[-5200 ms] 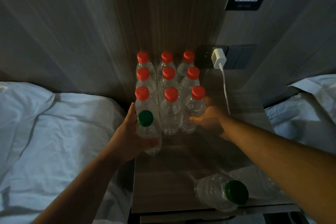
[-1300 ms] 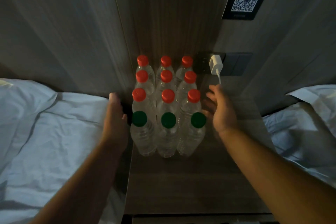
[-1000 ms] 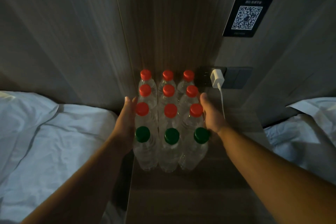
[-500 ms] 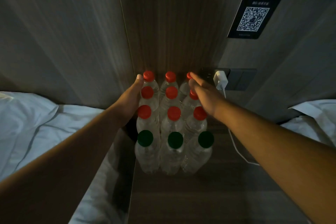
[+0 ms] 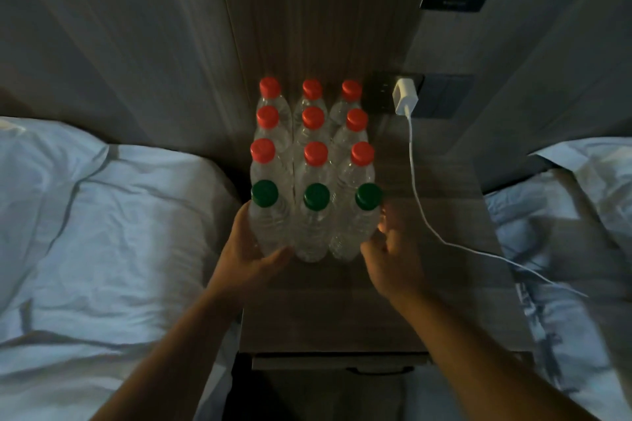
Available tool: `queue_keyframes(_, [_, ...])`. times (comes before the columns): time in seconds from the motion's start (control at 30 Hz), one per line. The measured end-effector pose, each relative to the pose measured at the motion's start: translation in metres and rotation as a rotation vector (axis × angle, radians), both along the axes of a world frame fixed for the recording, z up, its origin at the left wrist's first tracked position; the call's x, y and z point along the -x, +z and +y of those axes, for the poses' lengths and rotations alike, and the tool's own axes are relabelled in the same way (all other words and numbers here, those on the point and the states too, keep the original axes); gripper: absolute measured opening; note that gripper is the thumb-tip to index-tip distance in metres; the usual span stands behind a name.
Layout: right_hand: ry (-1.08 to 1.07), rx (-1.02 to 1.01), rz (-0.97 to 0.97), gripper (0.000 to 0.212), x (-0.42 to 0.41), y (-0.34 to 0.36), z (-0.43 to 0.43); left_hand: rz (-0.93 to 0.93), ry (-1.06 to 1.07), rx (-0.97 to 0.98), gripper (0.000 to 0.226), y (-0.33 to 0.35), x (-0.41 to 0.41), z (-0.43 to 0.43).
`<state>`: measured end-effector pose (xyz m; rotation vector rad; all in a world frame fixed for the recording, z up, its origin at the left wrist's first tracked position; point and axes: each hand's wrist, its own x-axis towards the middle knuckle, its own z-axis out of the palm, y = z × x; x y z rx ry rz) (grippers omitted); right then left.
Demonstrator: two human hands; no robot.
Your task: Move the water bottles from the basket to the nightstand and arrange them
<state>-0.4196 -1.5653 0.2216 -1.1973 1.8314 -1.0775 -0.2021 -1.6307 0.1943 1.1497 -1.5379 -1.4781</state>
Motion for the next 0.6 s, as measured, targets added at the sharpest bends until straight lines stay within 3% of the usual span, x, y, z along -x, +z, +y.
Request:
queue_keyframes(0.27, [0.030,-0.135,0.037,0.051,0.003,0.000,-0.003,-0.073,0.084,-0.002,0.082,-0.007,0.005,-0.003])
queue_keyframes(0.43, [0.055,-0.182,0.132,0.053,0.005,0.027,-0.008,-0.109,0.055,0.022,0.061,0.015,-0.003,-0.009])
queue_keyframes(0.53, [0.137,-0.271,0.355,0.054,0.010,0.056,-0.002,-0.350,-0.038,0.137,0.053,0.040,-0.007,-0.019])
queue_keyframes(0.6, [0.161,-0.334,0.405,0.055,0.015,0.081,0.001,-0.546,-0.121,0.243,0.058,0.057,-0.003,-0.022])
